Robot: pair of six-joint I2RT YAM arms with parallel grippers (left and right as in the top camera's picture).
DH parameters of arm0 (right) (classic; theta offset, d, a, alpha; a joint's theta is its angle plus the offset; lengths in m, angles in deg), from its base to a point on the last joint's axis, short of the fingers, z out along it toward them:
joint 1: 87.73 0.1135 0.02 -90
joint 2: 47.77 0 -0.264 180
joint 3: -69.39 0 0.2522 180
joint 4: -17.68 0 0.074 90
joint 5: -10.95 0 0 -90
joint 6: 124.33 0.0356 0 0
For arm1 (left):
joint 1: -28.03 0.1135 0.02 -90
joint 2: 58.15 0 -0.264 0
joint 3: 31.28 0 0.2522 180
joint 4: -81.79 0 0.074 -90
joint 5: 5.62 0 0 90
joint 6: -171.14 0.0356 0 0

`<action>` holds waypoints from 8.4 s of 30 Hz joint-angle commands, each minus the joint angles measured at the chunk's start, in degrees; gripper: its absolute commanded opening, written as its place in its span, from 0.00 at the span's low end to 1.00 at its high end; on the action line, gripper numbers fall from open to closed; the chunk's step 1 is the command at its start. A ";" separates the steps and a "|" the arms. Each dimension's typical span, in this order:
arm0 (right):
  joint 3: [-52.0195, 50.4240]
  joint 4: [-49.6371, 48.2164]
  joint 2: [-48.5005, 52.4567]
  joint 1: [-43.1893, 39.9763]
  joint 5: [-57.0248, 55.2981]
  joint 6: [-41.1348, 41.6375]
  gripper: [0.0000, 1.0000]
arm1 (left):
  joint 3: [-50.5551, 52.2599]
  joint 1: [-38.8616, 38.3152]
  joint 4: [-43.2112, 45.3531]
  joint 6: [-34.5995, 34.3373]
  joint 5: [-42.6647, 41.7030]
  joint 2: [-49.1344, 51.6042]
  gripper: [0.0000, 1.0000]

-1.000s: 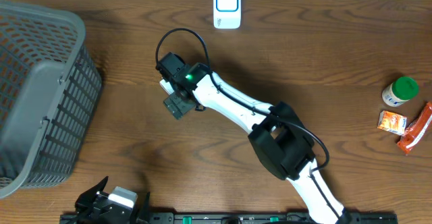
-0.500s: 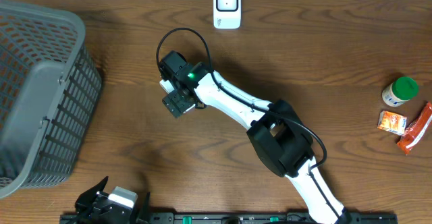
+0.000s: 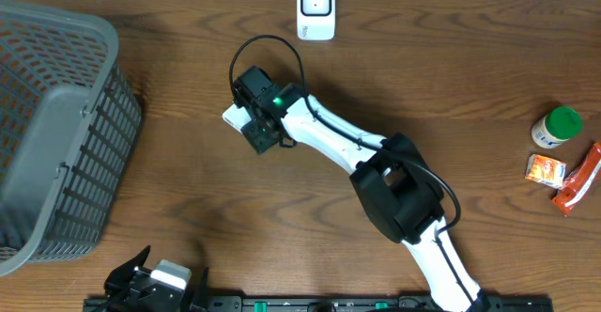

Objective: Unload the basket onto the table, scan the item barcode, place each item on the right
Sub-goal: 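Lift the toothpaste box and carry it toward the white scanner, then rotate the toothpaste box in front of the scanner with the right gripper, then carry the toothpaste box right and drop it beside the green jar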

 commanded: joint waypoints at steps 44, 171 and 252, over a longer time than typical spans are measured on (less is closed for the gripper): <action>2.34 31.52 -3.26 -15.50 27.85 -14.99 0.41 | -0.26 0.24 0.17 0.31 -0.85 -0.35 0.86; 15.04 18.58 -2.19 -27.71 5.40 -10.47 0.40 | -0.26 0.24 0.17 0.31 -0.85 -0.33 0.87; 16.92 42.75 1.20 -64.72 -18.86 10.47 0.62 | -0.26 0.24 0.17 0.31 -0.87 -0.33 0.86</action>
